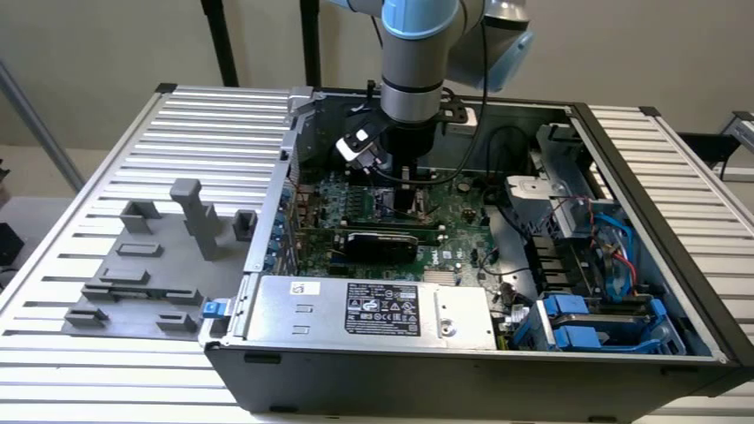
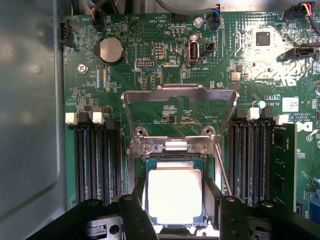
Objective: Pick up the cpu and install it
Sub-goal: 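Place the cpu into insertion slot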
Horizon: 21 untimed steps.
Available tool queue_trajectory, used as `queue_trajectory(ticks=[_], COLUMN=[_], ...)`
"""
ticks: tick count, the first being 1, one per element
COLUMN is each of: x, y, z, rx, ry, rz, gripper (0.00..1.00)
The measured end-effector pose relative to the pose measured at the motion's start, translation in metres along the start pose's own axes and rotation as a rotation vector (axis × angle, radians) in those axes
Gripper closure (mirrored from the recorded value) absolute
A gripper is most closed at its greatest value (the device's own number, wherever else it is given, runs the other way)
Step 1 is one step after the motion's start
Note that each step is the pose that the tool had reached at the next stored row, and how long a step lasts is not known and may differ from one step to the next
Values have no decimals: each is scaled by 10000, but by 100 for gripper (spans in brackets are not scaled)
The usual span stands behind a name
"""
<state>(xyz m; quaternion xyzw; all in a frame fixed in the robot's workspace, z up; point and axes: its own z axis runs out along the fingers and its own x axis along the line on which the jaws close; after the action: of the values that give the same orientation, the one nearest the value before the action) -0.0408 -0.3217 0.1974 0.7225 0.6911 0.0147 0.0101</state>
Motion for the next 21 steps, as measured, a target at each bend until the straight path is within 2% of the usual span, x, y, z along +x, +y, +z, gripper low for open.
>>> queue_trajectory(ticks=[11, 13, 14, 18, 21], x=[-2, 1, 0, 1, 1], y=[5, 6, 5, 6, 7], z=[-1, 2, 1, -6, -57], rx=[-3, -3, -3, -3, -5], ry=[-91, -95, -98, -100, -98], rz=[13, 15, 16, 17, 17], gripper=[44, 44, 37, 37, 37])
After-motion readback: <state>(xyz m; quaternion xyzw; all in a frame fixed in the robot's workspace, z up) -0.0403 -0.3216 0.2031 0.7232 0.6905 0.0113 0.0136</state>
